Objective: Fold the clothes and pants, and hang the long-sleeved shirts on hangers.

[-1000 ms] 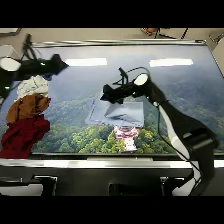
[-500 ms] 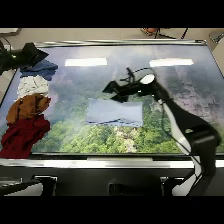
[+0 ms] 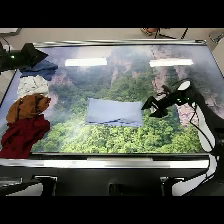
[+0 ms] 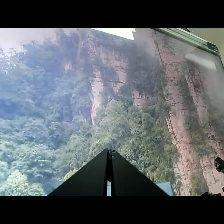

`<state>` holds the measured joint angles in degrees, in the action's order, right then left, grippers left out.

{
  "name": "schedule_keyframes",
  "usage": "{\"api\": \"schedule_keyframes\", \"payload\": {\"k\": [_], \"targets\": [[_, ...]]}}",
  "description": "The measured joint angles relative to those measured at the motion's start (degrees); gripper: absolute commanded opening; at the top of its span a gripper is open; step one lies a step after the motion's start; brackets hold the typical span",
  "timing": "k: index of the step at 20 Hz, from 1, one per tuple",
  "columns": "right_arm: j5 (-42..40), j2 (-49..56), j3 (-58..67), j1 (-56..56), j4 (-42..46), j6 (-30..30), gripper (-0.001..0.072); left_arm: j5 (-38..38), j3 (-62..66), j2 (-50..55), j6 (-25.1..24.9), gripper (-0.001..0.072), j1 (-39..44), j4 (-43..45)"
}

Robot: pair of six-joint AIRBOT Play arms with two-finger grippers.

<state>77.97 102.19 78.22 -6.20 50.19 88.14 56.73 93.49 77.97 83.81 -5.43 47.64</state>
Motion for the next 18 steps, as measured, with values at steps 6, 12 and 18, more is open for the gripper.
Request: {"api": "schedule_keyframes", "payload": {"k": [6, 12, 18], "targets": [[-2.0, 4.0, -3.9, -0.2, -11.5, -8.9, 0.0153, 0.8, 0.0, 0.0, 0.0, 0.0020, 0.5, 0.0], [2.1, 3.7, 1.7, 0.6, -18.0, -14.0, 0.0036, 0.9, 0.0, 0.0, 0.2, 0.0019, 0.9, -0.2], [6.9, 0.1, 28.6, -4.0, -15.9, -4.1, 0.0037, 0.8, 0.0, 0.0, 0.2, 0.0020, 1.0, -0.3]]}}
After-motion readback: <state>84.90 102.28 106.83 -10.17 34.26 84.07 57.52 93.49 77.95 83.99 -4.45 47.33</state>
